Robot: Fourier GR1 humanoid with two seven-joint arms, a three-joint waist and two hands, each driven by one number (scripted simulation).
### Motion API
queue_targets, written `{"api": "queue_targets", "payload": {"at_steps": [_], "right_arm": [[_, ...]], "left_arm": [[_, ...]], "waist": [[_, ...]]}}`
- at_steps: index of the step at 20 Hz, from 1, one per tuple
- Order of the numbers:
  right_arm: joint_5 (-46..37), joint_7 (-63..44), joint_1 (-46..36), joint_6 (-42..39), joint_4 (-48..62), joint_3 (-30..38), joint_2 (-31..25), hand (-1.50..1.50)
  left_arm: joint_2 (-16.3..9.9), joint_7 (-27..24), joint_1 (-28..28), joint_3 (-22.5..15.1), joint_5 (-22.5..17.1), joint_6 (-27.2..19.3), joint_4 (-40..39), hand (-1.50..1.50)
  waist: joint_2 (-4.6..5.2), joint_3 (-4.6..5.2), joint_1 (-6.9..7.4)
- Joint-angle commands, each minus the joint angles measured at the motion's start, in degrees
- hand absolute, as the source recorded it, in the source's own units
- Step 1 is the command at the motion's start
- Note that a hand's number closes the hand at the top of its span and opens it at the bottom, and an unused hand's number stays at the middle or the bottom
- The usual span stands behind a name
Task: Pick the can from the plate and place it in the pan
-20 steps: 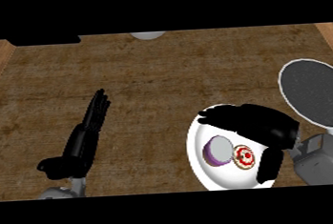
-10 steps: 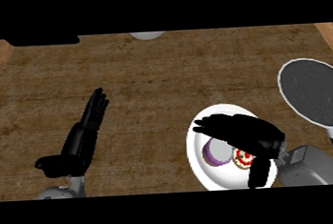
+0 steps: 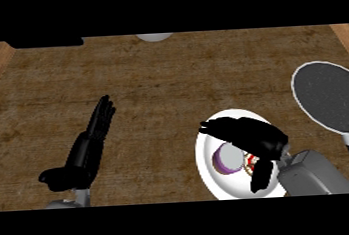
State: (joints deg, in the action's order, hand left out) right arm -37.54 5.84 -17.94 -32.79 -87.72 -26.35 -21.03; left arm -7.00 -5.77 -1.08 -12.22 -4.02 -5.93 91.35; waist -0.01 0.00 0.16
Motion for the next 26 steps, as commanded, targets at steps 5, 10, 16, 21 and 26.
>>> {"api": "queue_targets", "payload": {"at_steps": [5, 10, 16, 21, 26], "right_arm": [[-7.48, 1.48, -2.05, -0.04, 7.31, 2.24, 5.84, -1.50], [-11.63, 7.28, -0.21, 0.27, 10.29, -3.22, 3.72, 1.50], [-19.61, 12.14, -4.19, 9.49, 19.66, -4.55, 7.56, 1.50], [-20.91, 14.01, -2.89, 10.34, 16.92, -0.80, 7.15, 1.50], [-19.56, 13.55, -2.18, 13.25, 12.25, 3.83, 8.26, 1.50]], "left_arm": [[1.35, -0.03, 0.93, 1.27, 0.98, 2.31, 0.28, 0.00], [2.69, -1.10, 1.38, 0.61, 3.10, 0.36, -0.38, 0.00], [3.67, -1.12, -1.50, 1.36, 3.29, 1.45, -3.40, 0.00], [2.48, 0.39, -0.94, 3.33, 2.39, 3.37, -2.03, 0.00], [3.78, 3.19, -2.00, 2.56, 3.18, 2.19, 0.35, 0.00]], "waist": [[0.01, 0.00, 0.04], [0.01, 0.00, 0.05], [0.10, -0.01, 0.20], [0.01, -0.01, 0.00], [-0.04, -0.01, -0.09]]}}
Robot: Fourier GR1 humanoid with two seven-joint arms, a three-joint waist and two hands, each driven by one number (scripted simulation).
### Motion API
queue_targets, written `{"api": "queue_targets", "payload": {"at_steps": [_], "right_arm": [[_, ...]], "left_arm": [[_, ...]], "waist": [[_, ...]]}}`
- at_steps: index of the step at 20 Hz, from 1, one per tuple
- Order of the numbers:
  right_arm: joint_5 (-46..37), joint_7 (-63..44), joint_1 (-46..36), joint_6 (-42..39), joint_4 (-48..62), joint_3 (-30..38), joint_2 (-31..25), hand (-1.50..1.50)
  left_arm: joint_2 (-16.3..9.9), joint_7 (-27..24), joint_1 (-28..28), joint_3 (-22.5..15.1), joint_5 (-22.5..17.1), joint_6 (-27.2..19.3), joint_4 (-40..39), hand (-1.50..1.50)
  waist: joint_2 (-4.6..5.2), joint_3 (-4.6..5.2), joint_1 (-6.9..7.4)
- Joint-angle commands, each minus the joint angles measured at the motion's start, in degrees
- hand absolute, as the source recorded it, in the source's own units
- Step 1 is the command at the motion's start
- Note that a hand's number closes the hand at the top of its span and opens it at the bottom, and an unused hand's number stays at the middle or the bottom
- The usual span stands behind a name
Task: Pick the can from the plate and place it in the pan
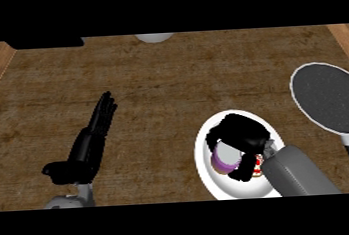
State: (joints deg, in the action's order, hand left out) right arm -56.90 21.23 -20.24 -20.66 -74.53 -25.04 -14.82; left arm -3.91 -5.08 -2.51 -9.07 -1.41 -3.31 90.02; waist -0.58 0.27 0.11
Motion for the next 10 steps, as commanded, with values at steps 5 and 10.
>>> {"api": "queue_targets", "payload": {"at_steps": [5, 10], "right_arm": [[-1.38, -20.83, 0.77, 9.95, 0.19, 14.28, 5.55, 1.50], [-6.80, -44.63, -2.41, 18.12, -1.69, 24.72, 8.70, 1.50]], "left_arm": [[-0.92, 0.03, 0.88, 0.84, -0.11, 0.50, 0.80, 0.00], [-1.85, -0.83, 2.15, 2.25, -0.72, 0.84, -0.08, 0.00]], "waist": [[0.28, -0.23, -1.24], [-0.14, 0.00, -2.19]]}}
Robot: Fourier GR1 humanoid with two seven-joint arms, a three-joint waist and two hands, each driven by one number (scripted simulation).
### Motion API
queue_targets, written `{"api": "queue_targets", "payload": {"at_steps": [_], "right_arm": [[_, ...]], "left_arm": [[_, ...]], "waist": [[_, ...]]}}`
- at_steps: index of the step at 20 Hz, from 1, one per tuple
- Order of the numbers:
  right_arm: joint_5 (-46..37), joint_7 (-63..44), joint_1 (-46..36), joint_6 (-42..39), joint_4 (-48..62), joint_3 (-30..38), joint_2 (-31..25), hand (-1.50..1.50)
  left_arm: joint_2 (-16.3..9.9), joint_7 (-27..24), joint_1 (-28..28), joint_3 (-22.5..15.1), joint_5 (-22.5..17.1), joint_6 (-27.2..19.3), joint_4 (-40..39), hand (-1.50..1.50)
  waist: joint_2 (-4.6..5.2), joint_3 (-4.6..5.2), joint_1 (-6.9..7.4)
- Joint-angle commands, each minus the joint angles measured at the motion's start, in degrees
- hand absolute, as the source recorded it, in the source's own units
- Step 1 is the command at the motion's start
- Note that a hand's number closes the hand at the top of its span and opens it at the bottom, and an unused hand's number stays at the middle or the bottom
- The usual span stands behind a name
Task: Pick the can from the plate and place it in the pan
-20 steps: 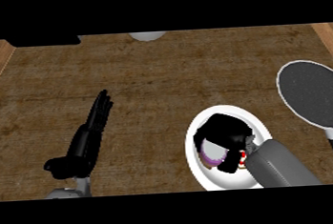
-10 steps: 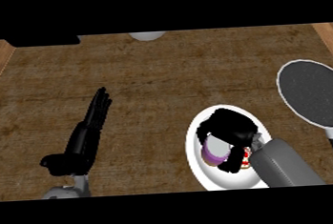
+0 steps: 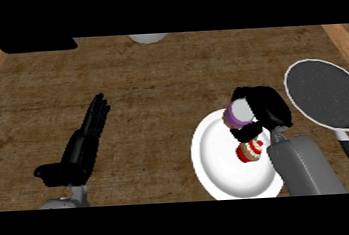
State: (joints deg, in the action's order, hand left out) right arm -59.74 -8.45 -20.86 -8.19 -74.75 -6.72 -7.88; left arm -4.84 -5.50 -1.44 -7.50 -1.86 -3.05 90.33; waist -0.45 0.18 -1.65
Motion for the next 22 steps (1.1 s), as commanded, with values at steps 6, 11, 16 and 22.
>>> {"api": "queue_targets", "payload": {"at_steps": [6, 11, 16, 22], "right_arm": [[-14.71, -33.73, -8.38, 14.11, -9.74, 2.60, 7.71, 1.50], [-14.19, -38.46, -6.71, 18.61, -13.36, 5.09, 7.83, 1.50], [-13.55, -39.33, -7.02, 25.56, -9.41, 9.76, 7.71, 1.50], [-6.45, -31.72, -3.87, 30.38, -7.89, 18.20, -1.17, 1.50]], "left_arm": [[1.53, 0.65, -0.88, -1.78, 0.92, -0.39, -0.16, 0.00], [0.98, -1.15, -2.57, 0.62, -0.65, 1.09, -3.18, 0.00], [1.46, -1.43, 1.53, -2.05, 1.16, 1.20, 0.36, 0.00], [1.40, -2.78, 2.83, -1.41, 1.48, 1.12, 0.50, 0.00]], "waist": [[0.04, -0.11, 1.44], [0.42, -0.16, 1.33], [0.48, -0.19, 1.95], [0.46, -0.20, 1.80]]}}
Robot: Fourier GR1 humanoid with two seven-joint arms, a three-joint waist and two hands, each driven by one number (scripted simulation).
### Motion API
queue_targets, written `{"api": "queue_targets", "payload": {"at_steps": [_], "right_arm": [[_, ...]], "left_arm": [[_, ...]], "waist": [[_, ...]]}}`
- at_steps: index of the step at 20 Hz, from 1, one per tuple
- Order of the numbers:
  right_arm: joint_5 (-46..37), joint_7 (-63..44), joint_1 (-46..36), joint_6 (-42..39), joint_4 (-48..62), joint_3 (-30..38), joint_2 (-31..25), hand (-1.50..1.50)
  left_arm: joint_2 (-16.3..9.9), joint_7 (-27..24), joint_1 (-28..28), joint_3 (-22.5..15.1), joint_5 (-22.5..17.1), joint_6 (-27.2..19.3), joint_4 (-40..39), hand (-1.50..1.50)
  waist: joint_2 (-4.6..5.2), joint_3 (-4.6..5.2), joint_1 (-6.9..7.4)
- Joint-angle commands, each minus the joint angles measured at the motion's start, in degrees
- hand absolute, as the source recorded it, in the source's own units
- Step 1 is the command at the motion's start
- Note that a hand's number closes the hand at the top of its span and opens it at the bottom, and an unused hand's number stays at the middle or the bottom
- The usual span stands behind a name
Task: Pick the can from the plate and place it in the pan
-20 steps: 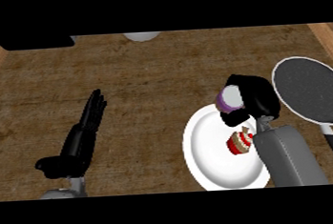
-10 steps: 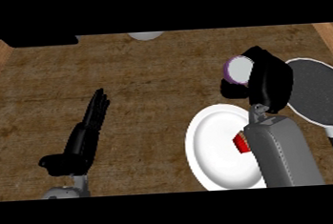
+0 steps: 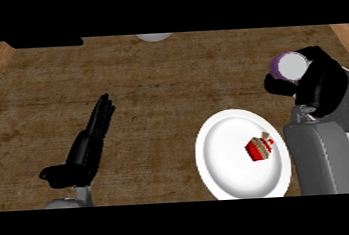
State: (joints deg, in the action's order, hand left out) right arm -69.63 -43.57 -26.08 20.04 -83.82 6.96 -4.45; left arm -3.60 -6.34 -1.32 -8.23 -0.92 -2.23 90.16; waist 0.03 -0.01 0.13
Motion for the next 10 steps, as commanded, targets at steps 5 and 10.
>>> {"api": "queue_targets", "payload": {"at_steps": [5, 10], "right_arm": [[2.92, 12.67, 3.99, 13.21, 13.09, 8.92, -11.26, 1.50], [6.55, 17.78, -1.69, 24.25, 24.20, 14.06, -15.17, 1.50]], "left_arm": [[-1.03, 0.34, 1.24, -0.06, 0.54, 1.03, 1.20, 0.00], [1.10, -0.53, -2.45, 0.97, 0.28, 0.14, -3.38, 0.00]], "waist": [[0.18, -0.06, 0.46], [0.34, -0.06, 0.47]]}}
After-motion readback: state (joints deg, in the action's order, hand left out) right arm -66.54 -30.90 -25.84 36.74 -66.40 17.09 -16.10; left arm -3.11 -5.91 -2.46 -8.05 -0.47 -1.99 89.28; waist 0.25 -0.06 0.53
